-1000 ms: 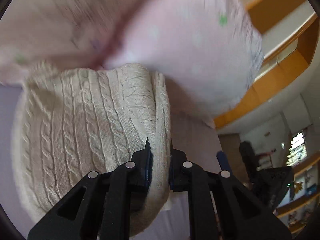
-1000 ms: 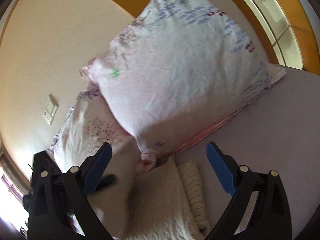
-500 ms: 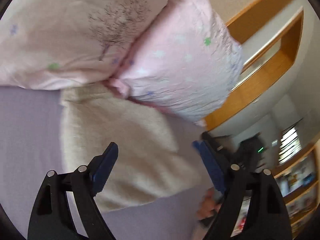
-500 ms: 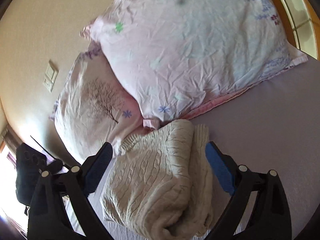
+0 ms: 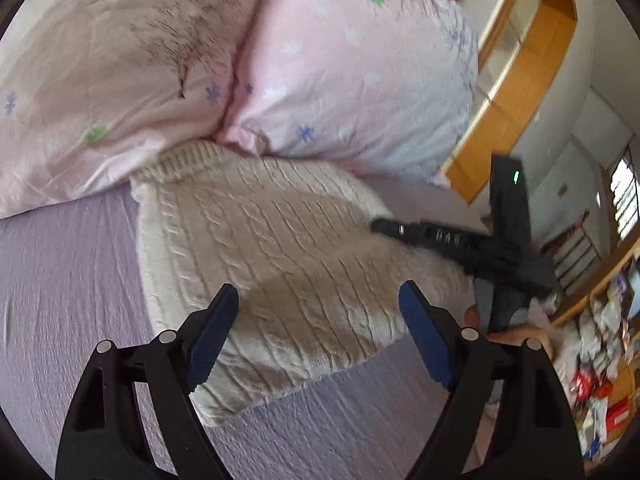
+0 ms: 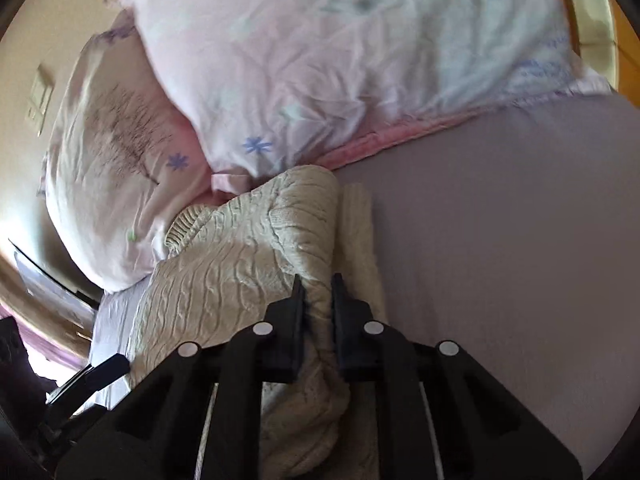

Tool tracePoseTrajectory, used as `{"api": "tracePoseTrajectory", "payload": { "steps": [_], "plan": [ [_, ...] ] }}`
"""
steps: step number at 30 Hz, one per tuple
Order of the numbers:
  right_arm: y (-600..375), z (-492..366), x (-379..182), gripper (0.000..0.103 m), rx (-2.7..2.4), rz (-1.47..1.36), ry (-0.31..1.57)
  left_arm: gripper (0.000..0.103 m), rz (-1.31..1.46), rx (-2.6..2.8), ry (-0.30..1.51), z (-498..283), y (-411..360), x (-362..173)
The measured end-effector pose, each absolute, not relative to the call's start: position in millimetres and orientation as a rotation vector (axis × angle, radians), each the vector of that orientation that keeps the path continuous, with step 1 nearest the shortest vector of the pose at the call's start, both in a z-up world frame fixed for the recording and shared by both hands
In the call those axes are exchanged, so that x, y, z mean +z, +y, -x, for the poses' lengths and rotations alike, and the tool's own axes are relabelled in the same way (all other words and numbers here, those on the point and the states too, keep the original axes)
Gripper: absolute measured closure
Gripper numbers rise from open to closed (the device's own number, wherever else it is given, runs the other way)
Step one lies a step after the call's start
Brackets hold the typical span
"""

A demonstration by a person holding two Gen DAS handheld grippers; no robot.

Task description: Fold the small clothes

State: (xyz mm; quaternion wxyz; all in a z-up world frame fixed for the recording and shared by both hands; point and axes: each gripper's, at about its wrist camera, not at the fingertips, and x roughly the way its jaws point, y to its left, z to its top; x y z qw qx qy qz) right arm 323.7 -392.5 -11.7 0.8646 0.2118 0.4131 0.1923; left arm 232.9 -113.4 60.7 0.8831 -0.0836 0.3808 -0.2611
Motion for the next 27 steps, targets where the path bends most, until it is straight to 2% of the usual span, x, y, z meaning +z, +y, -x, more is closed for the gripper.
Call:
{"api": "tracePoseTrajectory", "payload": {
  "steps": [1, 3, 4, 5, 7, 11, 14, 18, 20, 25, 26, 27],
  "plan": [
    [-392, -324, -11, 0.087, 0.410, -0.454, 0.868, 0.019, 0.211, -0.520, 0.769, -233, -103, 65],
    [-395, -323, -10, 0.055, 0.404, -0.488, 0.883, 0.019, 0.254, -0.463, 0.756, -238, -86, 68],
    [-400, -323, -13, 0.024, 0.393, -0.522, 0.895, 0.019, 0.270, -0.429, 0.769, -243, -78, 66],
    [-405, -324, -14, 0.013, 0.389, -0.541, 0.900, 0.019, 0.295, -0.399, 0.803, -250, -69, 61],
    [-409, -328, -18, 0.013, 0.420, -0.589, 0.925, 0.019, 0.355, -0.375, 0.870, -262, -57, 47],
    [-404, -333, -27, 0.030, 0.469, -0.608, 0.971, 0.019, 0.436, -0.367, 0.976, -279, -51, 18],
    [-404, -333, -25, 0.030, 0.477, -0.604, 0.972, 0.019, 0.478, -0.385, 1.025, -284, -52, 1],
    [-399, -333, -24, 0.032, 0.465, -0.564, 0.971, 0.018, 0.507, -0.405, 1.008, -281, -54, -4],
    [-399, -335, -25, 0.042, 0.434, -0.564, 0.971, 0.018, 0.508, -0.406, 1.005, -280, -55, -4],
    [-396, -335, -24, 0.036, 0.438, -0.525, 0.971, 0.018, 0.523, -0.415, 0.999, -282, -55, -5],
    [-392, -336, -27, 0.055, 0.482, -0.535, 0.983, 0.021, 0.521, -0.411, 0.993, -281, -55, -4],
    [-389, -336, -30, 0.065, 0.523, -0.559, 0.986, 0.034, 0.513, -0.407, 0.990, -278, -53, -4]
  ]
}}
